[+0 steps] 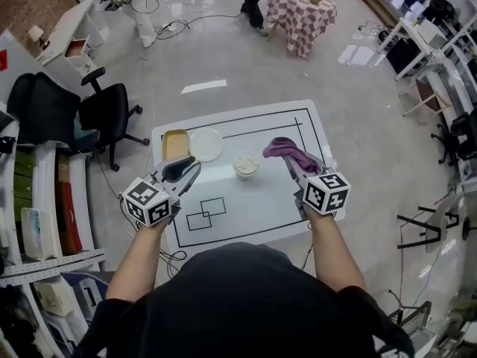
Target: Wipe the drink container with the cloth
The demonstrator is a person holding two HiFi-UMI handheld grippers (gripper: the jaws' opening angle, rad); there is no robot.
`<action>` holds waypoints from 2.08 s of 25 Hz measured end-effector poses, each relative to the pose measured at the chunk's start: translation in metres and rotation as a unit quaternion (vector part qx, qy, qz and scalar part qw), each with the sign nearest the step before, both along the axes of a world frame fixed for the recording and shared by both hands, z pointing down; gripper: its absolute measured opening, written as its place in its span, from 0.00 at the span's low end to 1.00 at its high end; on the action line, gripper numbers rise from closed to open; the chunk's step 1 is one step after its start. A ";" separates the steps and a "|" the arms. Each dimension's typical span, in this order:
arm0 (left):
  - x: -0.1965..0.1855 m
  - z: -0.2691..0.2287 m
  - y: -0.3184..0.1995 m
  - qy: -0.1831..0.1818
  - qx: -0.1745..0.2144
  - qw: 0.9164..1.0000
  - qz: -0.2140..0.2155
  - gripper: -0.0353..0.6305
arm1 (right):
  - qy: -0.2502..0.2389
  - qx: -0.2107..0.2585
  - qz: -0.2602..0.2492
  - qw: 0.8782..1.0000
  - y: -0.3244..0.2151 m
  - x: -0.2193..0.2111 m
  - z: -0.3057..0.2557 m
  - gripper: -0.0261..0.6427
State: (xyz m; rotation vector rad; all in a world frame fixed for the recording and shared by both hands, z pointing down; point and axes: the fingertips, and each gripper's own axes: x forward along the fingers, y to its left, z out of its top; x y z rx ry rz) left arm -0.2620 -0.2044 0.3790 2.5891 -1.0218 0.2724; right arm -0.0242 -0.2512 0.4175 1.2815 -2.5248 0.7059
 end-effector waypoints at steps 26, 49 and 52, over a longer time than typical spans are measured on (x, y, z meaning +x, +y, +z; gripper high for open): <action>0.135 0.179 -0.057 -0.222 0.000 0.964 0.146 0.59 | 0.052 -0.068 -0.342 0.936 -0.011 -0.126 0.104 0.15; 0.134 0.189 -0.065 -0.230 -0.010 0.960 0.158 0.57 | 0.100 -0.051 -0.273 0.956 -0.040 -0.082 0.122 0.16; 0.131 0.191 -0.066 -0.232 -0.010 0.960 0.157 0.56 | 0.092 -0.056 -0.247 0.963 -0.048 -0.067 0.126 0.16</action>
